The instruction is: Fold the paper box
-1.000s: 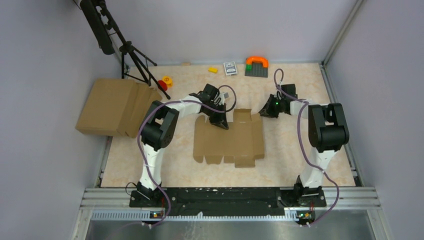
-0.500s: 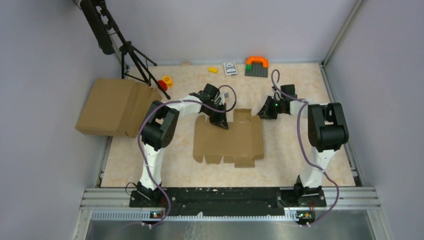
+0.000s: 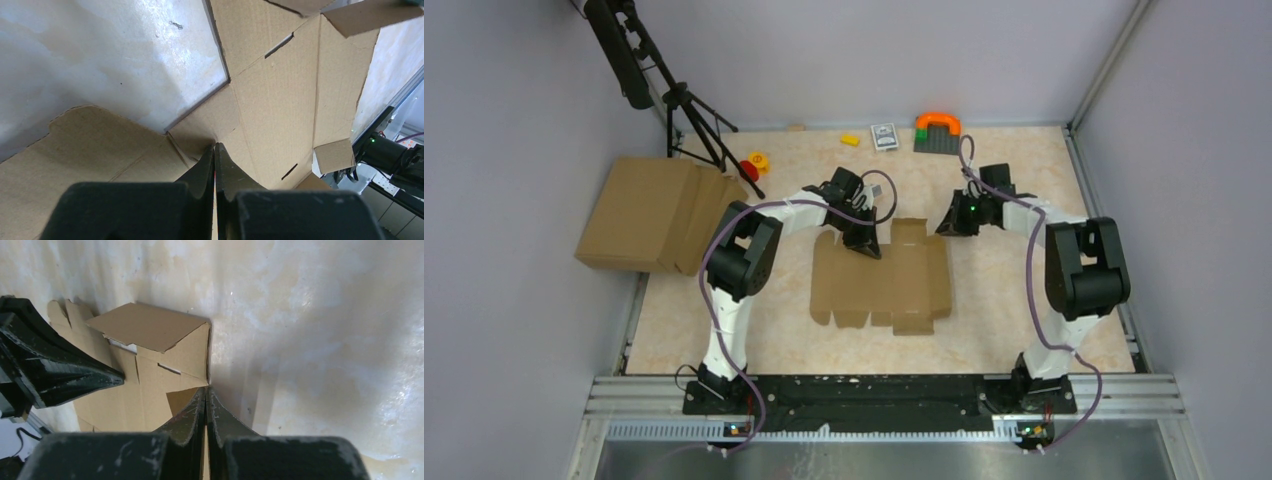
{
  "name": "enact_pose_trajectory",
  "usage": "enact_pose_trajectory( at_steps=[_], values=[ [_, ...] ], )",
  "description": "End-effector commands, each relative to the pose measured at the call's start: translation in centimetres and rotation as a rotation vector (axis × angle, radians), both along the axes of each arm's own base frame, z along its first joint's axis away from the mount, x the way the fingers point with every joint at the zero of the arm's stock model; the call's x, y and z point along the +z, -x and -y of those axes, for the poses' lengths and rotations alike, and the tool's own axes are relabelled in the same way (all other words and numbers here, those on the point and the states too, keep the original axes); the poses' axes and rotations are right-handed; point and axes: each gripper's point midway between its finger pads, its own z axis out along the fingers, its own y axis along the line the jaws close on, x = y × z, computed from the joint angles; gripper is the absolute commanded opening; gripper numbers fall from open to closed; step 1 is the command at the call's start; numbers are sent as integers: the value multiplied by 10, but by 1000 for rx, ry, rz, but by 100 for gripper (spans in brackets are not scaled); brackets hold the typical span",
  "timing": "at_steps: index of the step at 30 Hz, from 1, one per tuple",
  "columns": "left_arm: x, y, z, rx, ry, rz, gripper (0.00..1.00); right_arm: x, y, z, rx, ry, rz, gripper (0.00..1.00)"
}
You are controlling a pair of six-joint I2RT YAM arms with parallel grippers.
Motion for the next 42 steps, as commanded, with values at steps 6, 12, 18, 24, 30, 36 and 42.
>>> enact_pose_trajectory(
  at_steps=[6,12,18,24,30,36,42],
  values=[
    [-22,-9,-13,25,-98,30,0,-1,18,1,33,142,34,0],
    [-23,-9,-14,28,-104,30,0,-30,33,18,-26,221,-33,0],
    [-24,-9,-14,28,-110,27,0,-12,32,16,-20,203,23,0],
    [-22,-10,-13,27,-108,30,0,11,31,17,-22,196,81,6],
    [-22,-9,-14,25,-113,30,0,26,30,11,5,183,98,7],
    [-20,-9,-14,25,-114,32,0,14,42,10,29,180,67,7],
    [-21,-9,-15,27,-116,32,0,-7,61,14,37,218,18,6]
  ],
)
